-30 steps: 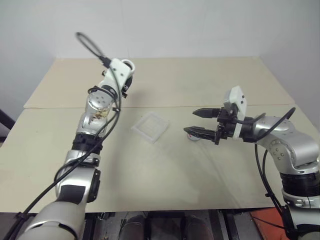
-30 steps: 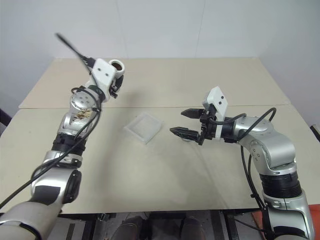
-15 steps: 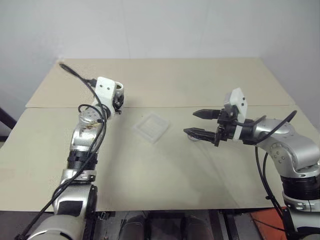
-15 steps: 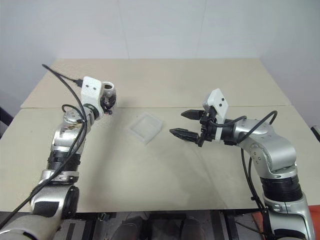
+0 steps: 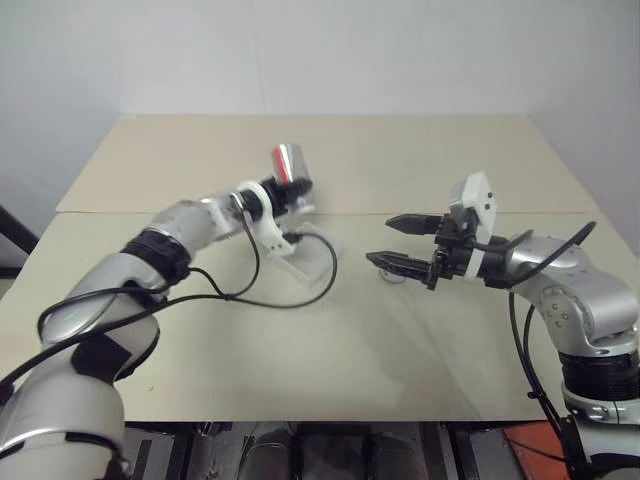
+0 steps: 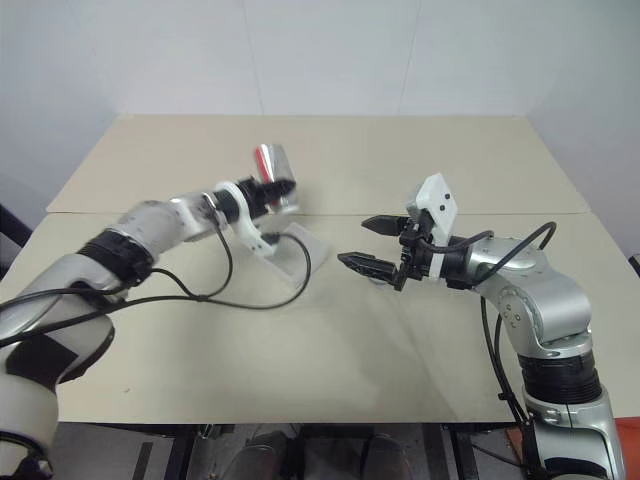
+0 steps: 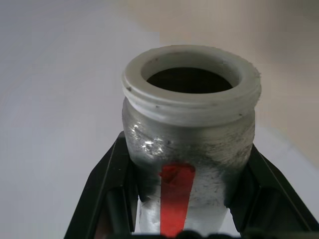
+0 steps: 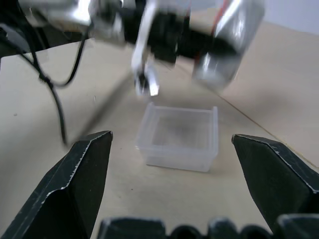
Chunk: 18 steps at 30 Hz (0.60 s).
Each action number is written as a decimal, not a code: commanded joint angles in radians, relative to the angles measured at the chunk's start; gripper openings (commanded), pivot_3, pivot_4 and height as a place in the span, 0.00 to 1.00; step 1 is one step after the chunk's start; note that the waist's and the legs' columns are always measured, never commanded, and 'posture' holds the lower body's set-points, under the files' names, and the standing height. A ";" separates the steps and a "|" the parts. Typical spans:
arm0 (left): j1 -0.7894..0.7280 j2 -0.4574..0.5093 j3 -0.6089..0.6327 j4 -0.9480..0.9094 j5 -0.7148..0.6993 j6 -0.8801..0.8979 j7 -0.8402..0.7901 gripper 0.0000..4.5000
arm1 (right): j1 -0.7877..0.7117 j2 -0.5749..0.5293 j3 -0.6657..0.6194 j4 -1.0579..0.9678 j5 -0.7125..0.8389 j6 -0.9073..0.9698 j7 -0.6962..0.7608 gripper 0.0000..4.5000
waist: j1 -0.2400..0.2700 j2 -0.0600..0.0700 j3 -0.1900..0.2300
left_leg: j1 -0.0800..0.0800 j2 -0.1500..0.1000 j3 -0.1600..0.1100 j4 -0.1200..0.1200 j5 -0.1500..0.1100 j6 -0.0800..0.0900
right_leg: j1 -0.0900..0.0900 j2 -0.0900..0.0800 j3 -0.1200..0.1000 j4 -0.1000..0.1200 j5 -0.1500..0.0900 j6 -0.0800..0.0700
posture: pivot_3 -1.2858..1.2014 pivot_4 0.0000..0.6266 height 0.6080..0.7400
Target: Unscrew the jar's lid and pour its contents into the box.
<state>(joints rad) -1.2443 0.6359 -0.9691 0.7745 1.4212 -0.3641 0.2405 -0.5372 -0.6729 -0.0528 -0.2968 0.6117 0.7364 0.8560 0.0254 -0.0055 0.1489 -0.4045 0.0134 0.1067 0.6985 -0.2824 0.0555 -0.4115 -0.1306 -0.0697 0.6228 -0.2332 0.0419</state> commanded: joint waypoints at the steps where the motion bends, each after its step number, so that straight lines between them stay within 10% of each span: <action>1: -0.018 -0.031 -0.047 -0.056 0.092 0.031 -0.006 0.44 | -0.017 0.010 -0.043 -0.047 0.030 -0.009 -0.025 0.99 | 0.002 0.000 0.000 | 0.000 0.000 0.000 0.000 0.000 0.000 | 0.000 0.000 0.000 0.000 0.000 0.000 | 0.52 0.24 1.00; 18: 0.033 -0.021 0.200 -0.064 -0.176 0.011 -0.134 0.44 | -0.030 0.016 -0.039 -0.042 0.051 -0.013 -0.047 0.99 | -0.001 0.000 0.000 | 0.000 0.002 0.000 0.004 0.000 0.001 | 0.000 0.000 0.001 0.002 0.000 0.000 | 0.52 0.24 1.00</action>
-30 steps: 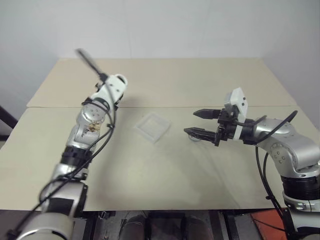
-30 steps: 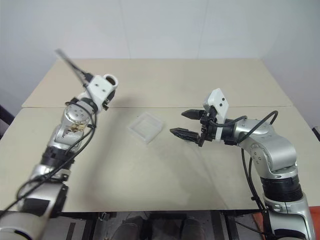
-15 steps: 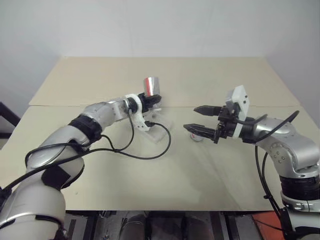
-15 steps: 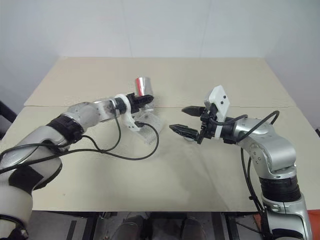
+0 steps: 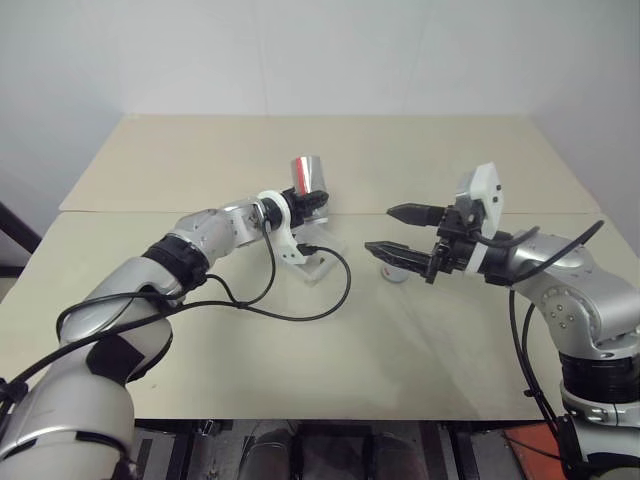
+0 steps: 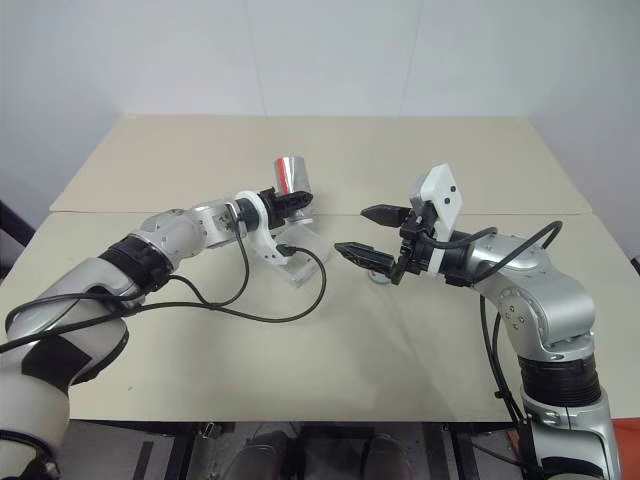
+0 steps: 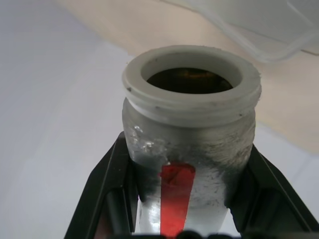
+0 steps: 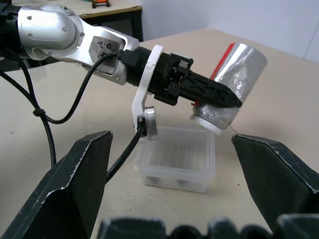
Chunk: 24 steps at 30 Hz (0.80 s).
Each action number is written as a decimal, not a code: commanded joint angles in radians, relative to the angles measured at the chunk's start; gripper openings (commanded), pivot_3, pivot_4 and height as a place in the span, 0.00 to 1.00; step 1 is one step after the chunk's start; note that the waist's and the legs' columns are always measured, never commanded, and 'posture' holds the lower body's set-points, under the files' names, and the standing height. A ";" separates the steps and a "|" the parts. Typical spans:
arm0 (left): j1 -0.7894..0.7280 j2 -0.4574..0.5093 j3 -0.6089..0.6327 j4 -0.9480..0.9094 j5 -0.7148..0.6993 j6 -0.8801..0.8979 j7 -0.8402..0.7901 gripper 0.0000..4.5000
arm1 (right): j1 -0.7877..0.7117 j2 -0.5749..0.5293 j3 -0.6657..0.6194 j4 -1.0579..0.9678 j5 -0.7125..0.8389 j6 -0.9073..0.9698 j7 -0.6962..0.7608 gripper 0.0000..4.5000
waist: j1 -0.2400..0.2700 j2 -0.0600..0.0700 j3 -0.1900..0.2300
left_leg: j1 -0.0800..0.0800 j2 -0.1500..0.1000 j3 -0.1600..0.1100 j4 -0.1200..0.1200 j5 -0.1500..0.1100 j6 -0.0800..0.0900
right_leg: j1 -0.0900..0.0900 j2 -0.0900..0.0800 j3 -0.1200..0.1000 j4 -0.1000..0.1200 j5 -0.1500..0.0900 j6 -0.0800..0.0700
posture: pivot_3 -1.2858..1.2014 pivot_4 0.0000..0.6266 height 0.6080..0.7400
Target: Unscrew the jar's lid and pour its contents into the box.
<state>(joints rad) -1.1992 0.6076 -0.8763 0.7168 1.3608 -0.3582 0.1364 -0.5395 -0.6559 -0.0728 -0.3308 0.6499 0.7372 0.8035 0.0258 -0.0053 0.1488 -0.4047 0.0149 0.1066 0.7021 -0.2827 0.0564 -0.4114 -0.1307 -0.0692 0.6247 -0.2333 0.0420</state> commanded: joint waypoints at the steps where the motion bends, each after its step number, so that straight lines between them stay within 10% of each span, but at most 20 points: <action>1: -0.010 0.009 0.131 -0.006 -0.143 0.009 -0.038 0.44 | -0.029 -0.001 -0.019 -0.006 0.013 -0.014 0.007 0.99 | -0.002 0.000 0.000 | -0.001 0.000 0.000 0.000 0.000 0.000 | -0.001 0.000 0.000 0.000 0.000 0.000 | 0.52 0.24 1.00; 7: 0.097 -0.026 0.427 -0.075 -0.613 0.038 -0.346 0.44 | -0.040 -0.003 -0.016 0.016 0.013 -0.017 0.021 0.99 | -0.016 0.000 0.000 | -0.001 0.001 0.001 0.000 0.000 0.000 | -0.002 0.000 0.000 0.001 0.000 0.000 | 0.52 0.24 1.00; 12: 0.187 -0.141 0.728 -0.235 -1.057 0.404 -0.649 0.44 | -0.039 -0.006 -0.022 0.020 0.018 -0.015 0.034 0.99 | -0.018 0.000 0.000 | -0.001 0.002 0.001 0.002 0.000 0.000 | -0.002 0.000 0.000 0.001 0.000 0.000 | 0.52 0.24 1.00; 24: 0.459 -0.201 1.065 -0.512 -1.480 0.853 -0.689 0.44 | 0.002 -0.012 -0.052 -0.029 0.055 0.017 0.029 0.99 | -0.037 0.000 0.000 | 0.004 0.001 -0.007 0.002 0.000 0.000 | 0.003 0.000 0.001 0.002 0.000 0.000 | 0.52 0.24 1.00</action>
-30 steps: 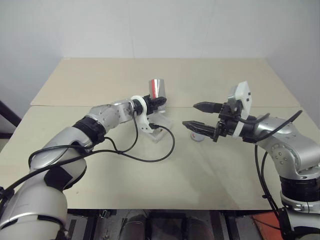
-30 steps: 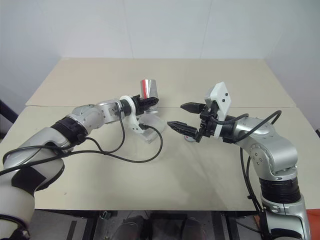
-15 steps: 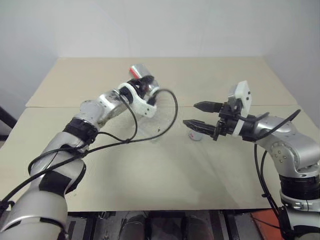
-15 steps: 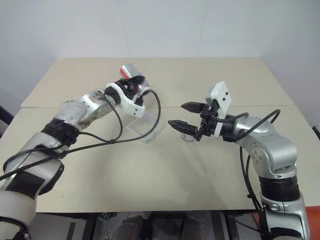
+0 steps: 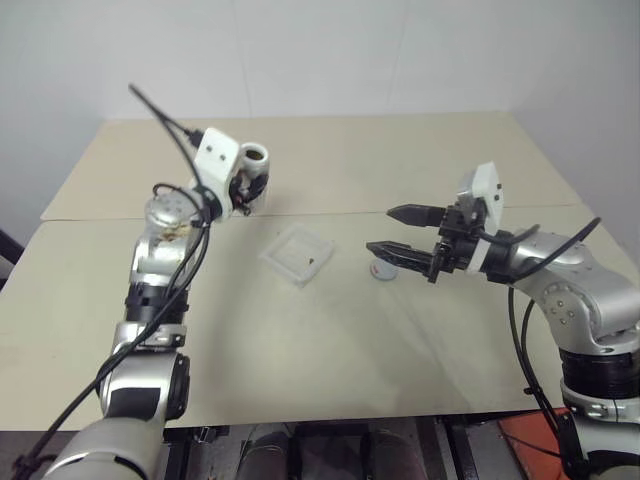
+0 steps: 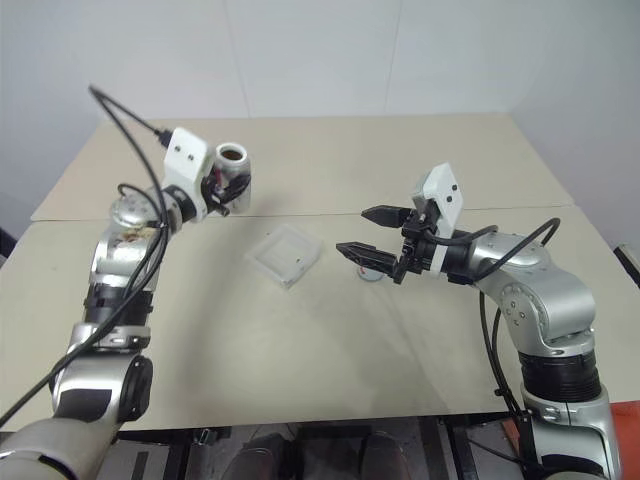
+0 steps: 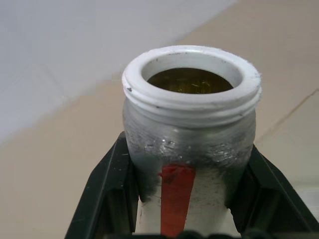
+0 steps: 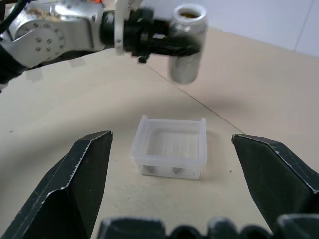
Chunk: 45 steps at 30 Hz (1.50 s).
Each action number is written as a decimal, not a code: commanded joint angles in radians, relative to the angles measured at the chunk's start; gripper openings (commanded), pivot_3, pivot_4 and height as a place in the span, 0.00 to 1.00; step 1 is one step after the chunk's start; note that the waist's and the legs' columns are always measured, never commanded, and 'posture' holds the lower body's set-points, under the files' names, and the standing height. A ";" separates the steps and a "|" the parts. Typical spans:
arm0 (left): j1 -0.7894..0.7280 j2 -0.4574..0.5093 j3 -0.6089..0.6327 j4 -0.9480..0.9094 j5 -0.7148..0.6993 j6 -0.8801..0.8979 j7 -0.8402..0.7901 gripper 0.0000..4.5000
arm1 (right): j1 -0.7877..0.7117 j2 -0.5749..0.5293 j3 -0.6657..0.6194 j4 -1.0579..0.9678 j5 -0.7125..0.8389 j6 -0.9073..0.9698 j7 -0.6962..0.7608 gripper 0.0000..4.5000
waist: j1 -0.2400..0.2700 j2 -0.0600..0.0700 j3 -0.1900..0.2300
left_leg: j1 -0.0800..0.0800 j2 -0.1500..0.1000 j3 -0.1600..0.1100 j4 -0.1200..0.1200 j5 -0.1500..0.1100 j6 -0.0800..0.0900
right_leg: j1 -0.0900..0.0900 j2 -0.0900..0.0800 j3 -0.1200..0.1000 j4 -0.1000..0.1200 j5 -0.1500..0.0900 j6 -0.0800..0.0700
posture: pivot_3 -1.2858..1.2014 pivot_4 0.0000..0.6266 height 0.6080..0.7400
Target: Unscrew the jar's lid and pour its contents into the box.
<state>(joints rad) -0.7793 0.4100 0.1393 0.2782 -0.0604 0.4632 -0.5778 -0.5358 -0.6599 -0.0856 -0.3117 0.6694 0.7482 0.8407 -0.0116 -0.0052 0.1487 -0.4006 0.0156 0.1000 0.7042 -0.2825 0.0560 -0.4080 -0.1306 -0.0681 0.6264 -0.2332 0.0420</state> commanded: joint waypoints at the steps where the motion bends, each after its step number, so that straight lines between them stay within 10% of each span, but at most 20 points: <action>1: 0.073 -0.005 0.047 -0.086 -0.064 0.019 0.027 0.44 | 0.003 -0.007 -0.040 -0.053 0.038 0.007 -0.011 0.99 | 0.000 0.000 0.000 | 0.000 0.000 -0.001 0.000 0.000 0.000 | 0.000 0.000 0.000 0.000 0.000 0.000 | 0.52 0.24 1.00; 12: 0.277 -0.061 0.043 -0.132 -0.114 -0.166 0.052 0.44 | 0.016 -0.001 -0.032 -0.075 0.056 0.021 -0.025 0.99 | 0.021 0.000 0.000 | 0.002 -0.001 -0.003 -0.001 0.000 0.000 | 0.003 0.000 0.000 -0.001 0.000 -0.001 | 0.52 0.24 1.00; 20: 0.354 -0.042 0.044 -0.218 -0.126 -0.128 0.078 0.99 | 0.025 -0.004 -0.033 -0.085 0.060 0.025 -0.028 1.00 | 0.022 0.000 0.000 | 0.002 -0.001 -0.003 -0.001 0.000 0.000 | 0.003 0.000 0.000 -0.001 0.000 -0.001 | 0.52 0.24 1.00; 32: 0.604 0.180 0.220 -0.702 -0.407 0.186 -0.062 1.00 | 0.073 -0.052 -0.048 -0.081 0.066 -0.001 0.006 1.00 | 0.012 0.000 0.000 | 0.003 0.001 -0.005 -0.004 -0.001 0.000 | 0.003 0.000 0.002 -0.002 0.000 -0.001 | 0.52 0.24 1.00; 45: 0.723 0.306 0.239 -0.673 -0.520 -0.064 -0.401 1.00 | 0.189 -0.173 -0.124 -0.043 0.035 -0.075 0.124 1.00 | 0.023 0.000 0.000 | 0.005 0.000 -0.004 -0.005 -0.001 0.000 | 0.004 -0.001 0.002 -0.003 0.000 -0.001 | 0.52 0.24 1.00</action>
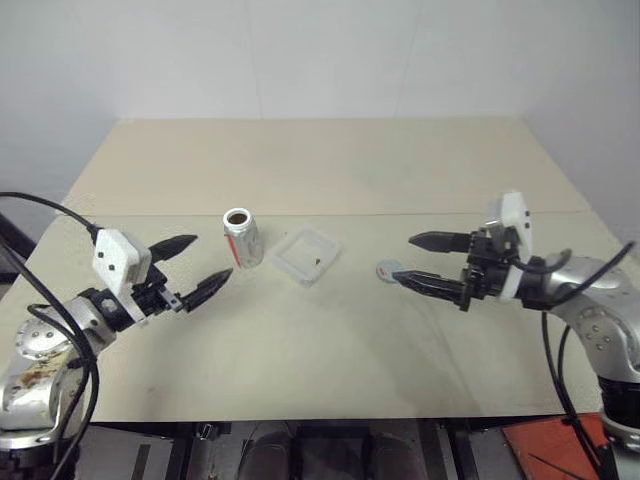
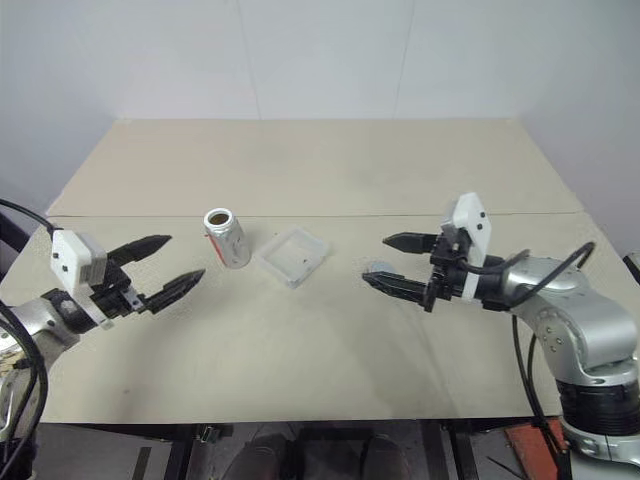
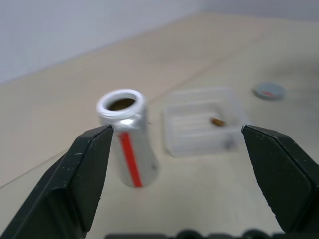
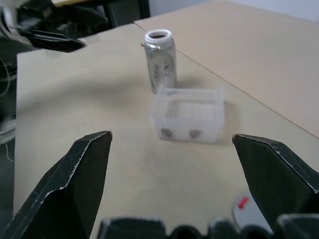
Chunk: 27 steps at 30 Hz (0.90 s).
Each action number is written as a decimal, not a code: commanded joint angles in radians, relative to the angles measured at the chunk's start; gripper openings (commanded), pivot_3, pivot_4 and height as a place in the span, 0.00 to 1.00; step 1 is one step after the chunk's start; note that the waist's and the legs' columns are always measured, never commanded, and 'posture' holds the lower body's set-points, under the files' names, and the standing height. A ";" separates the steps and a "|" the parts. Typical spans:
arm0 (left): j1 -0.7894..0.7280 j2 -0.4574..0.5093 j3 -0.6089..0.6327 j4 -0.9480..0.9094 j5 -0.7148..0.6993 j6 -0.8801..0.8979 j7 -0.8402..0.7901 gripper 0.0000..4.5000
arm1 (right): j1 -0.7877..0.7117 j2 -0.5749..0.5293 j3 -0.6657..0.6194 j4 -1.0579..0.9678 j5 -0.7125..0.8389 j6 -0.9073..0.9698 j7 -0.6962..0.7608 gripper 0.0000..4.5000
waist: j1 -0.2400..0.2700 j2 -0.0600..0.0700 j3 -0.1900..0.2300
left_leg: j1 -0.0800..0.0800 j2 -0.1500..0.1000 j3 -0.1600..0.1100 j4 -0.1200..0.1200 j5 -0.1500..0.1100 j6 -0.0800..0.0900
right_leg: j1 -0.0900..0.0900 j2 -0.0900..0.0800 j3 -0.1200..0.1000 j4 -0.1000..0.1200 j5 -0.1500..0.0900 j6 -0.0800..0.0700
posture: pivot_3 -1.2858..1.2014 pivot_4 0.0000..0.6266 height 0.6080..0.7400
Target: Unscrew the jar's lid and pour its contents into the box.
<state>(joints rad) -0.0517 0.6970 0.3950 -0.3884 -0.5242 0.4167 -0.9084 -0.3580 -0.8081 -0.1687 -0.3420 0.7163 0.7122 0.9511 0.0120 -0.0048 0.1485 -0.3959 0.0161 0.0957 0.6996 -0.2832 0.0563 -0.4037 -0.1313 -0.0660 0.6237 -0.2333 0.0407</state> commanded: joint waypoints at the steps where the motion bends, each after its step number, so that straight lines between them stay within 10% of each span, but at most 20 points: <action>1: -0.005 0.028 -0.026 -0.009 -0.072 -0.006 -0.089 1.00 | 0.019 -0.032 -0.047 -0.008 -0.014 -0.044 0.020 1.00 | -0.001 0.000 0.000 | 0.000 0.000 0.000 0.000 0.000 0.000 | 0.000 0.000 0.000 0.000 0.000 0.000 | 0.52 0.24 1.00; 27: 0.079 0.010 -0.014 -0.052 -0.099 -0.123 -0.077 1.00 | 0.148 -0.073 -0.144 -0.003 -0.058 -0.171 0.065 1.00 | 0.000 0.000 0.000 | 0.001 0.000 0.000 -0.001 0.000 0.000 | 0.001 0.000 0.001 -0.001 0.000 0.000 | 0.52 0.24 1.00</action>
<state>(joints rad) 0.0204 0.7060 0.3458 -0.3990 -0.6155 0.3255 -0.9917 -0.2104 -0.8912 -0.2646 -0.3233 0.6501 0.5820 1.0216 0.0117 -0.0049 0.1485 -0.3953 0.0166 0.0959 0.6987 -0.2835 0.0568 -0.4032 -0.1313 -0.0649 0.6227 -0.2333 0.0406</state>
